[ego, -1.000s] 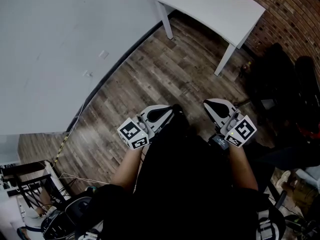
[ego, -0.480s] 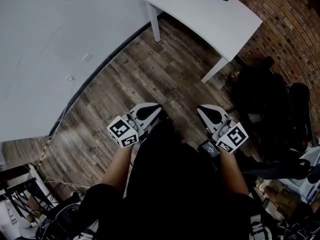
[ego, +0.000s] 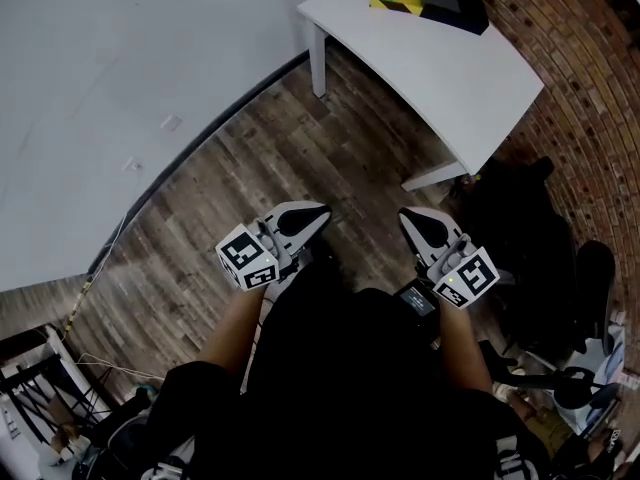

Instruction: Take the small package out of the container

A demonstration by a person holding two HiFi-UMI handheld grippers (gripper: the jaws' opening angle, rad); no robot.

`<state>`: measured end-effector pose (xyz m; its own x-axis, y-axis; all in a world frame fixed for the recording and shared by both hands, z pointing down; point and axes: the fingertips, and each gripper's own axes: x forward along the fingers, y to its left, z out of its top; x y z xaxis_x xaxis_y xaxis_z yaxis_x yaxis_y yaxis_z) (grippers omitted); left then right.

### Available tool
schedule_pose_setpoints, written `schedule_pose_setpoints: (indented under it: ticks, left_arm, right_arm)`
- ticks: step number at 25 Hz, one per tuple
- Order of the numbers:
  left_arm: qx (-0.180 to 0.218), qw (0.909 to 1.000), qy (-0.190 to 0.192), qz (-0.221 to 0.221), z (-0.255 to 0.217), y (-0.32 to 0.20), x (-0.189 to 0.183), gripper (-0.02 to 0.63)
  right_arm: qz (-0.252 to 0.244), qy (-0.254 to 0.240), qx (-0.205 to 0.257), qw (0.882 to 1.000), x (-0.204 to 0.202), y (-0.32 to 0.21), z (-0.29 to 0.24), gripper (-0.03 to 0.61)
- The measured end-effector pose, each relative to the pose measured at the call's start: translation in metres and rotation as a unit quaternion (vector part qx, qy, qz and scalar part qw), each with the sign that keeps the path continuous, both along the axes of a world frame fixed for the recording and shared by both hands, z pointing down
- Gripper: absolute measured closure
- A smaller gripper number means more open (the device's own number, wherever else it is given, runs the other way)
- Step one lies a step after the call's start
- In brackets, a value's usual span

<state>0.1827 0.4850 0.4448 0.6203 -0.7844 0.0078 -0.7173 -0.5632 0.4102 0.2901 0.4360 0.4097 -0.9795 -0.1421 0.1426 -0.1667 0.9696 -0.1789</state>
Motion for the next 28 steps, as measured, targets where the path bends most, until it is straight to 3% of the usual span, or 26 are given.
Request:
schedule_pose_setpoints:
  ticks: [5,9,15,22,28]
  left_arm:
    - [-0.002,0.9999,0.003,0.011,0.013,-0.036,-0.030,0.598]
    - [-0.003,0.9998,0.019,-0.011,0.013,-0.062,-0.057,0.598]
    - [0.002,0.9986,0.000,-0.054,0.019,-0.113,-0.119,0.598]
    - [0.022,0.9950,-0.027,-0.093,-0.021,-0.205,-0.180,0.598]
    - [0.033,0.9941,-0.032,-0.098,-0.041,-0.287,-0.194,0.598]
  right_arm:
    - [0.011,0.005,-0.006,1.000,-0.034,-0.035,0.005,0.574]
    - [0.011,0.017,-0.012,1.000,-0.048,-0.064,0.010,0.574]
    - [-0.010,0.011,-0.012,1.000,-0.094,-0.119,0.018,0.574]
    - [-0.042,-0.010,-0.010,0.999,-0.147,-0.219,0.002,0.574]
    - [-0.050,-0.018,-0.009,0.999,-0.170,-0.302,-0.010,0.574]
